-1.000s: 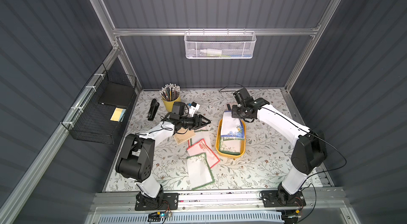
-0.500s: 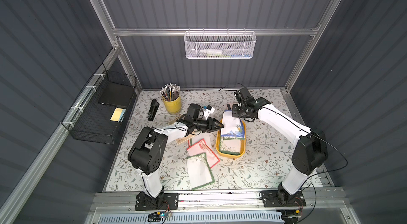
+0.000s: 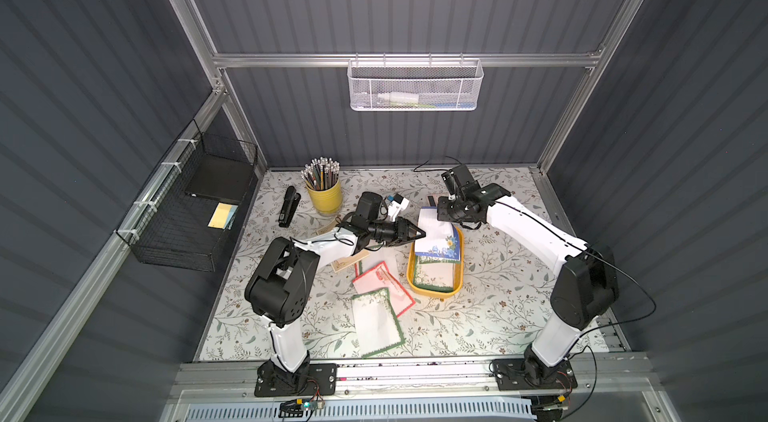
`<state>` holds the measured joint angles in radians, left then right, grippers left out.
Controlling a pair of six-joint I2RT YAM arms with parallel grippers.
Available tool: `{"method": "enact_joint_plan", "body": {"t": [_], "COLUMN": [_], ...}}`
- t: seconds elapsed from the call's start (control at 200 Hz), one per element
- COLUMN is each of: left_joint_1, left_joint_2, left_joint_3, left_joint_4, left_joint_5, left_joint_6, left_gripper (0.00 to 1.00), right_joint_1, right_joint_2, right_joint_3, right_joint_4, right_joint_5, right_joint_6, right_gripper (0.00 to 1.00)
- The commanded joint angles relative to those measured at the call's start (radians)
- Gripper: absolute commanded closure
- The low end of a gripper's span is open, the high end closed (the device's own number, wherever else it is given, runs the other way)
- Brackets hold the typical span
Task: Take out the stationery paper from the storage box
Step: Adjust the stationery paper, then place the stationery paper in the storage box.
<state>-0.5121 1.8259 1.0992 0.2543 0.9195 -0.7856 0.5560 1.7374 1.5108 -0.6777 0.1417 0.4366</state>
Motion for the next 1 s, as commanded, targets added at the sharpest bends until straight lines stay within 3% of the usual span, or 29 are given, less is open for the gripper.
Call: {"method": "enact_joint_plan", "body": {"t": [0.0,0.225,0.485,0.62,0.82,0.996], "left_joint_1": [-0.011,-0.012,-0.011,0.007,0.151,0.285], "left_joint_2": [0.023,0.027,-0.008,-0.054,-0.194,-0.37], "left_joint_3": [0.032,0.051,0.101,0.133,0.111,0.116], "left_joint_4": [0.028,0.014,-0.125,-0.216,-0.311,-0.448], "left_joint_5": [-0.001,-0.005,-0.055,-0.112,-0.192,-0.359], "left_joint_6": [-0.004,-0.004,0.08,0.132,0.171,0.227], "left_gripper": [0.83,0.99,1.0,1.0,1.0,1.0], "right_joint_1": [-0.003,-0.002,-0.002,-0.004,-0.002,-0.002], "right_joint_2": [0.002,0.012,0.016,0.016,0.011,0.022], "right_joint_3": [0.007,-0.014,-0.045,-0.04,-0.048,-0.054], "right_joint_4": [-0.003,-0.002,-0.007,-0.018,-0.018,-0.018], "right_joint_5": [-0.008,-0.025,-0.004,0.018,0.035,0.031], "right_joint_6": [-0.006,-0.008,-0.003,-0.001,0.005,0.006], "right_gripper": [1.0,1.0,0.76,0.73,0.69,0.69]}}
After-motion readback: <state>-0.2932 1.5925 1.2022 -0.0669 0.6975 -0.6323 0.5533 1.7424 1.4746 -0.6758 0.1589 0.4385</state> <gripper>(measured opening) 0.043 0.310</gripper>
